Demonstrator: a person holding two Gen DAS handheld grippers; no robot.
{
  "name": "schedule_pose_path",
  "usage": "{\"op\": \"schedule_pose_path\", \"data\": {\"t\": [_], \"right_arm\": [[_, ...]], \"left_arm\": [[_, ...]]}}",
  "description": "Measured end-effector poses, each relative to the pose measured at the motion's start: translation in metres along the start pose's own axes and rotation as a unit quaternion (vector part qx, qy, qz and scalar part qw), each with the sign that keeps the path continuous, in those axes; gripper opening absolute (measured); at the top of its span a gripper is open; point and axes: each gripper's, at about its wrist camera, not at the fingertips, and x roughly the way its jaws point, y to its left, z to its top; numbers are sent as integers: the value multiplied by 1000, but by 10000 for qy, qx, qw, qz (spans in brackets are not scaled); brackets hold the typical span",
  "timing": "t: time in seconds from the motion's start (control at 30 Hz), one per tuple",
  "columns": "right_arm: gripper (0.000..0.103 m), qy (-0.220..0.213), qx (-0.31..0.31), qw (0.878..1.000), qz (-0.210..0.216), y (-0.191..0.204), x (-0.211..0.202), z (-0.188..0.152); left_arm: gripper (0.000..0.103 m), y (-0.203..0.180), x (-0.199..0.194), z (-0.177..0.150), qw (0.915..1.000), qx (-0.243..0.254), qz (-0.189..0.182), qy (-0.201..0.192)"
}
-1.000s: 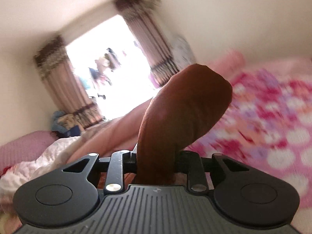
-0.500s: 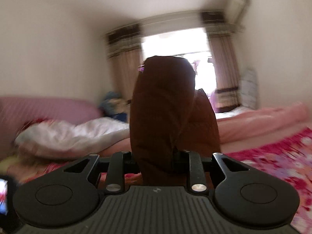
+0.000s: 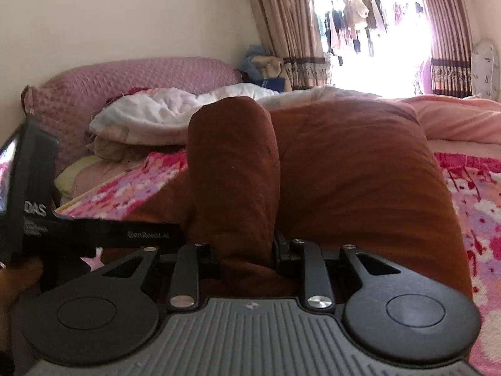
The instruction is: Fold large clothes
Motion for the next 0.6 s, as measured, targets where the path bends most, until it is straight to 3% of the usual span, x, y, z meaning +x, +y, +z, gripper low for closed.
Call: {"op": "schedule_pose_path", "data": {"t": [0.1, 0.27, 0.47, 0.6], "right_arm": [[30, -370, -198, 9991, 52, 17, -16, 25], [30, -456, -112, 9980, 426, 30, -9, 38], [30, -5, -9, 9969, 793, 45, 15, 15], [30, 488, 39, 9958, 775, 40, 33, -10]], "left_arm": [[87, 6, -13, 7, 9995, -28, 251, -200], [87, 22, -21, 14, 9970, 90, 690, -328], [86, 43, -7, 9, 9957, 3, 920, -81], [85, 53, 14, -3, 9966, -173, 779, 212]]}}
